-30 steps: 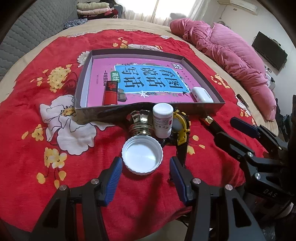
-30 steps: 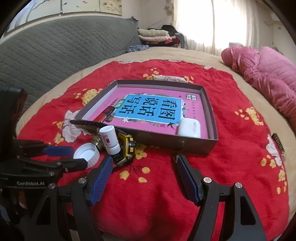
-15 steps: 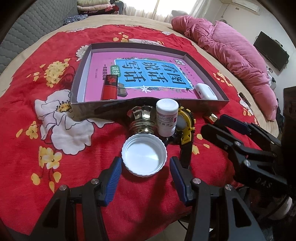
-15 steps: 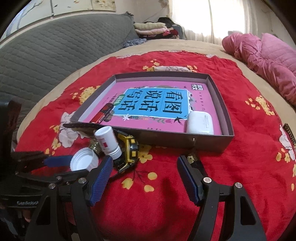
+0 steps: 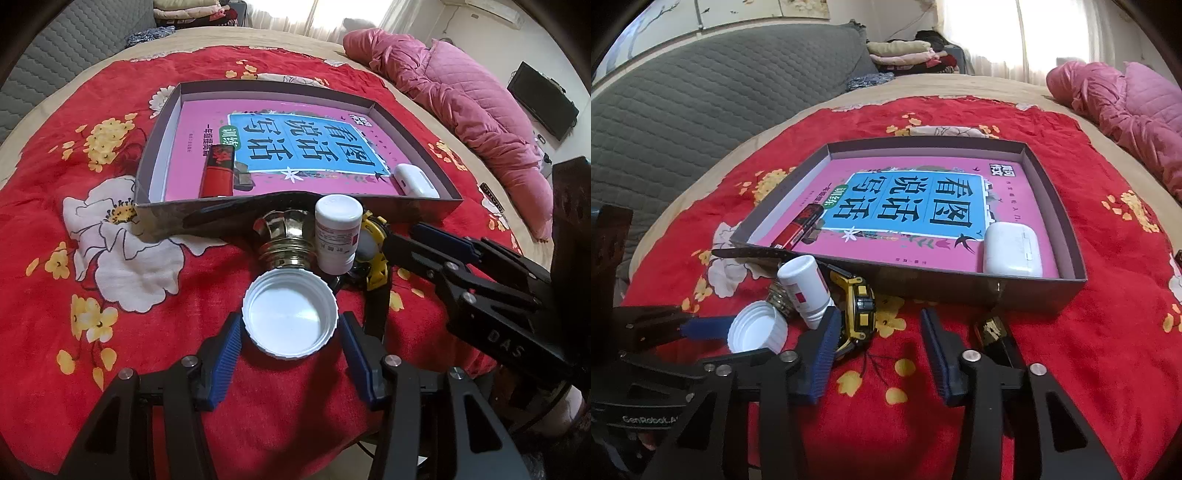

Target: Organize rigid objects

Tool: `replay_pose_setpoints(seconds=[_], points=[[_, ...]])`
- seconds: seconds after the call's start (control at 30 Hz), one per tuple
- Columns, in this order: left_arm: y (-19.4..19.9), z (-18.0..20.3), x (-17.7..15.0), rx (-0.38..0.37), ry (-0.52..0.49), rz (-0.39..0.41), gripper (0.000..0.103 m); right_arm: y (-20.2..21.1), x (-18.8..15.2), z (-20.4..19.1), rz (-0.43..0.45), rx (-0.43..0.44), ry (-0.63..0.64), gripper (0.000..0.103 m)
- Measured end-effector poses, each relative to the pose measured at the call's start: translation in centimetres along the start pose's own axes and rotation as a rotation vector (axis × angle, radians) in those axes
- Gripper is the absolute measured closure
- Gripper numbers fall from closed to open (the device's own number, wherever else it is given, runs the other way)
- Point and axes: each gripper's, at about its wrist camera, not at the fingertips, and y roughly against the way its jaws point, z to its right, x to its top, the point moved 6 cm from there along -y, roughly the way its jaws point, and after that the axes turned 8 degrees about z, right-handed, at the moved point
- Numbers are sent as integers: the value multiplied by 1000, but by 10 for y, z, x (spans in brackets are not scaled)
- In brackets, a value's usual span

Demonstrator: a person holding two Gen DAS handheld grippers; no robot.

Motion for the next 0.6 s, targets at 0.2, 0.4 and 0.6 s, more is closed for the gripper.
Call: replay_pose_setpoints(seconds=[0.2, 0.4, 0.6], points=[[-1, 0, 0, 0, 1, -2, 50, -8, 2, -1, -1, 16, 2, 65], [-4, -1, 1, 1, 3, -1, 50, -19, 0, -5, -18, 28, 23, 68], [-5, -2, 1, 2, 1, 0, 50, -30, -1, -10, -36, 48, 45, 76]])
